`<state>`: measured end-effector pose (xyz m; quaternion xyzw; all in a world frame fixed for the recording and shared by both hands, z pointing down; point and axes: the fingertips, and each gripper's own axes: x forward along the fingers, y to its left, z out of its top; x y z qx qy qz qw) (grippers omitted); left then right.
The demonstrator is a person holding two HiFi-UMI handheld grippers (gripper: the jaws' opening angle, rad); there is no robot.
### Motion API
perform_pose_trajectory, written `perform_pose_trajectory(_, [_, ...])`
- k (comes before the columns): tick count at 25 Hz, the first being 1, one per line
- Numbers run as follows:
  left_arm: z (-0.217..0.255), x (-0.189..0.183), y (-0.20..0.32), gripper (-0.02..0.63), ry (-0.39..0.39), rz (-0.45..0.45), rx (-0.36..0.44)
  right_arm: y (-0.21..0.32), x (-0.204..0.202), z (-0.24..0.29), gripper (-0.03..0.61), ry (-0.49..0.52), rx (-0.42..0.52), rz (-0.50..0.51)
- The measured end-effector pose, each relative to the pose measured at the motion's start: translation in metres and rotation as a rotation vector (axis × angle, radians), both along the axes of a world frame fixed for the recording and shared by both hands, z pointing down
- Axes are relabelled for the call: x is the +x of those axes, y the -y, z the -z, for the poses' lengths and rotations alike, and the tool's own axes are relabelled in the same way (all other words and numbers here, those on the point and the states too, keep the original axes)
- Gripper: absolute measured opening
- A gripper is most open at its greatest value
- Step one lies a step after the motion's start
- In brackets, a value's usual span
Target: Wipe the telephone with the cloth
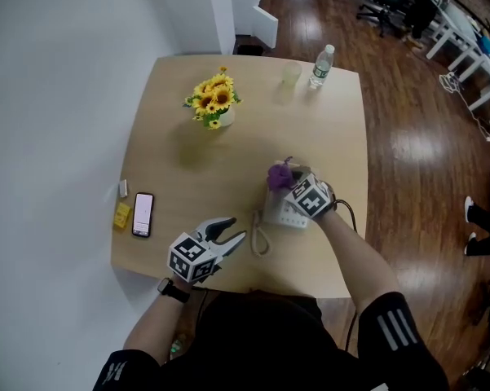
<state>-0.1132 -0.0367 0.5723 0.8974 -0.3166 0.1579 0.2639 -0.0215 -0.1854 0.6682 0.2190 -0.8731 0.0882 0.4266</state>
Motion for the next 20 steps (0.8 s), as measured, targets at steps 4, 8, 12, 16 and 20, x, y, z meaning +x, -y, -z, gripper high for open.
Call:
perform_pose_trajectory(4, [0.001, 0.007, 0.003, 0.17, -0.011, -0.011, -0.005, -0.036, -0.004, -0.003, 0.158, 0.008, -0.009, 0.056])
perform_pose_trajectory(8, [-0.003, 0.009, 0.007, 0.17, -0.008, -0.015, -0.001, -0.075, -0.014, -0.013, 0.158, -0.054, 0.013, 0.17])
perform_pose_trajectory(12, [-0.008, 0.011, 0.009, 0.17, -0.013, -0.014, -0.022, -0.116, -0.023, -0.032, 0.158, -0.136, 0.034, 0.306])
perform_pose_trajectory(16, [-0.012, 0.01, 0.009, 0.17, -0.005, -0.014, -0.04, -0.147, -0.026, -0.05, 0.158, -0.165, 0.014, 0.368])
perform_pose_trajectory(20, [-0.018, 0.01, 0.012, 0.17, 0.007, -0.012, -0.056, -0.171, -0.022, -0.067, 0.158, -0.154, -0.07, 0.373])
